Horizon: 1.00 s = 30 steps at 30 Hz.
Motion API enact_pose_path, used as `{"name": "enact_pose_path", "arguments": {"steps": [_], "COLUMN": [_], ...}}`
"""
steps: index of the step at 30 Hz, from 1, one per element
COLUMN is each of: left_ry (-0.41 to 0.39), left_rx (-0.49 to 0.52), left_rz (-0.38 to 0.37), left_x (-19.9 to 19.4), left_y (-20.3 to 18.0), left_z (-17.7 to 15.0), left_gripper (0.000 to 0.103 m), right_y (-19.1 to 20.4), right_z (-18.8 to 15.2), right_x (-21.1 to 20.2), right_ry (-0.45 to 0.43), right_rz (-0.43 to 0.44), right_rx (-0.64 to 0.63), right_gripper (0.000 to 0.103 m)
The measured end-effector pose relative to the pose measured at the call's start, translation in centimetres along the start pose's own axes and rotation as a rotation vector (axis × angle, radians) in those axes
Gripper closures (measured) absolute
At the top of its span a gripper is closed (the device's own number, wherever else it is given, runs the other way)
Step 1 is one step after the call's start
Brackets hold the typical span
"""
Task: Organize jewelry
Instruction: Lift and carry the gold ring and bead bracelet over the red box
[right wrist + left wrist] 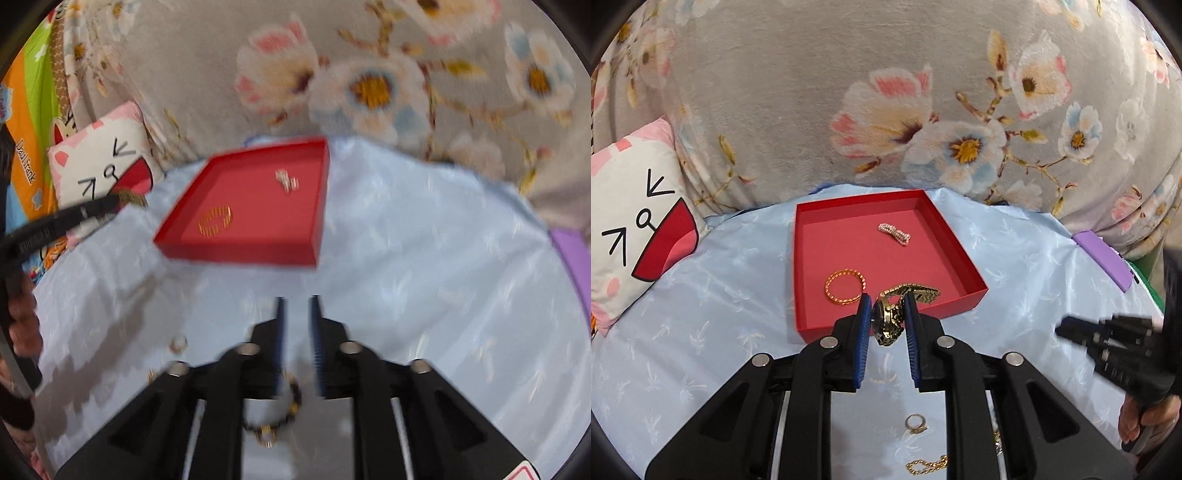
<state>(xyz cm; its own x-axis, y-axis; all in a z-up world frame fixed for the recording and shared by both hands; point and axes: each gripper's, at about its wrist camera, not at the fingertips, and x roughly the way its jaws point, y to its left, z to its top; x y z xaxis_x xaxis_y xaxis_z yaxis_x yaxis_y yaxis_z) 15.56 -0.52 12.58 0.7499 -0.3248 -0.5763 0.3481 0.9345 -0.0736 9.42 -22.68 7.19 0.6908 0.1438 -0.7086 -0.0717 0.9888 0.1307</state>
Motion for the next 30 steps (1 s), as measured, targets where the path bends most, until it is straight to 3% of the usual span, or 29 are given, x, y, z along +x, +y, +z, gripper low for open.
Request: {"name": "enact_pose_path", "arguments": {"steps": [1, 5, 11, 14, 18, 23, 30], "left_ry": [0.009, 0.051, 0.083, 0.094, 0.097, 0.095, 0.059], "left_rx": [-0.001, -0.001, 0.007, 0.009, 0.011, 0.007, 0.003], "left_rz": [-0.005, -0.025, -0.051, -0.061, -0.062, -0.054, -0.031], "left_x": [0.2, 0.8, 0.9, 1.0, 1.2, 1.4, 2.1], "left_y": [0.1, -0.2, -1.4, -1.7, -1.8, -1.4, 0.0], "left_z": [-0.5, -2.1, -4.2, -4.6, -4.7, -4.4, -1.2], "left_gripper": [0.086, 0.086, 0.086, 0.086, 0.086, 0.086, 0.086], "right_y": [-0.1, -0.1, 0.2, 0.4, 0.3, 0.5, 2.0], "right_z": [-1.1, -4.7, -5.9, -5.9, -6.0, -4.4, 2.8], "right_x": [0.5, 2.7, 4.2, 4.5, 4.4, 3.0, -0.2], "right_ry": [0.027, 0.129, 0.156, 0.144, 0.142, 0.086, -0.072], "right_rz": [0.011, 0.017, -0.016, -0.052, -0.046, -0.031, -0.018], "right_rx": [0.010, 0.012, -0.015, -0.045, -0.041, -0.035, -0.077], "right_gripper": [0.062, 0.061, 0.077, 0.095, 0.096, 0.096, 0.096]}}
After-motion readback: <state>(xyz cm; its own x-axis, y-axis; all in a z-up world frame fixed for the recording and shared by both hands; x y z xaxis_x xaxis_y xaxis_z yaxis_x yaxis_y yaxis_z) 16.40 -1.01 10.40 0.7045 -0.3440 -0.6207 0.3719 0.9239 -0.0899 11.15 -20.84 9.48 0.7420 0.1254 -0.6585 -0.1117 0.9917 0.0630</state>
